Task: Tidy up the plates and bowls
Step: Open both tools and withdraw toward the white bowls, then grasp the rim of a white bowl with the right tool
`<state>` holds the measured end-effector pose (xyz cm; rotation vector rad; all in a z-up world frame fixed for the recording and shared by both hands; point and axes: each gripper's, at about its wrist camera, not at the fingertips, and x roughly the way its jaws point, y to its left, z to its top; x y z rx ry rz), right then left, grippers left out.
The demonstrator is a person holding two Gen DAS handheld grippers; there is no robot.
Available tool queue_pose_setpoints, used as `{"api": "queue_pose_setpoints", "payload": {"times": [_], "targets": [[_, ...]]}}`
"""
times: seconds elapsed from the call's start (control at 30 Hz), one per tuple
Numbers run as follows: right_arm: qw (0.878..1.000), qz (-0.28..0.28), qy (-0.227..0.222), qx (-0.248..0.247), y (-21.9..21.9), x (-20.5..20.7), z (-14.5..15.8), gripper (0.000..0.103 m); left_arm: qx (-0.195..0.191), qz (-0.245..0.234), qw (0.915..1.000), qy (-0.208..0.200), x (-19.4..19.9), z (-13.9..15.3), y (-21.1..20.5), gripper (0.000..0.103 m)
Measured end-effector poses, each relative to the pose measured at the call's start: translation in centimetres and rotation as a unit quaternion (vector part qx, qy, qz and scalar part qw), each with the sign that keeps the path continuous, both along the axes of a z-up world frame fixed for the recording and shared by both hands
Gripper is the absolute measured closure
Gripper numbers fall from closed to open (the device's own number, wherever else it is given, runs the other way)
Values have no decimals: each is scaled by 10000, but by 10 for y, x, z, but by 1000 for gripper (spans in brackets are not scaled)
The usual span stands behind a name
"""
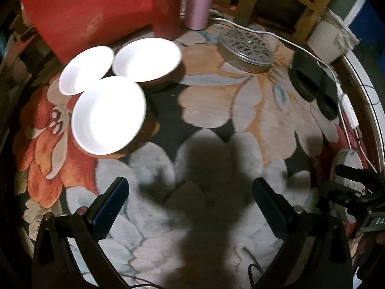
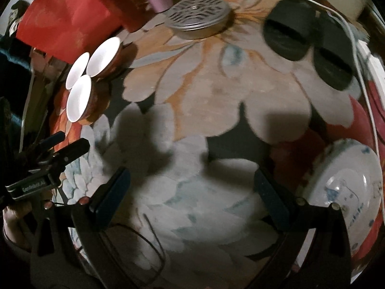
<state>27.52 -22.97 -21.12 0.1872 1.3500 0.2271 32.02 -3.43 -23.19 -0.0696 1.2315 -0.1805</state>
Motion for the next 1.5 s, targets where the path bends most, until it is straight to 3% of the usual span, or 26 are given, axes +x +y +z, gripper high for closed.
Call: {"api": "queue_pose_setpoints", "payload": {"times": [0.53, 0.83, 0.97, 1.03, 1.1, 1.17, 1.2, 1.23, 1.3, 1.4, 1.5], "targets": [[9949, 981, -141, 162, 110, 43, -11, 0, 125, 788, 9968, -27, 15, -13, 99, 1], [9948, 650, -49, 776, 150, 75, -28, 0, -429, 1305, 9904, -143, 40, -16, 145, 2], [9932, 306, 108, 1117, 159, 92, -43, 1, -608, 1252, 9902, -96, 58, -24, 157, 12], [9936, 192, 148, 1103, 162, 99, -49, 9, -651, 1270, 9897, -61, 68, -29, 163, 17], [9932, 138, 201, 1142, 170, 107, -56, 23, -655, 1272, 9897, -40, 76, -34, 165, 23], [9926, 192, 240, 1171, 180, 113, -59, 32, -686, 1205, 9903, 8, 84, -40, 164, 45], [9928, 252, 242, 1146, 187, 116, -61, 39, -659, 1141, 9913, 49, 88, -43, 162, 66], [9931, 292, 257, 1103, 192, 118, -62, 43, -558, 1050, 9929, 104, 92, -47, 158, 76], [9930, 376, 319, 1073, 205, 122, -67, 69, -402, 804, 9958, 155, 97, -54, 147, 78], [9929, 428, 363, 1050, 218, 124, -72, 78, -205, 691, 9974, 79, 101, -59, 140, 81], [9939, 452, 359, 939, 221, 125, -74, 82, -248, 785, 9966, 76, 103, -62, 144, 88]]}}
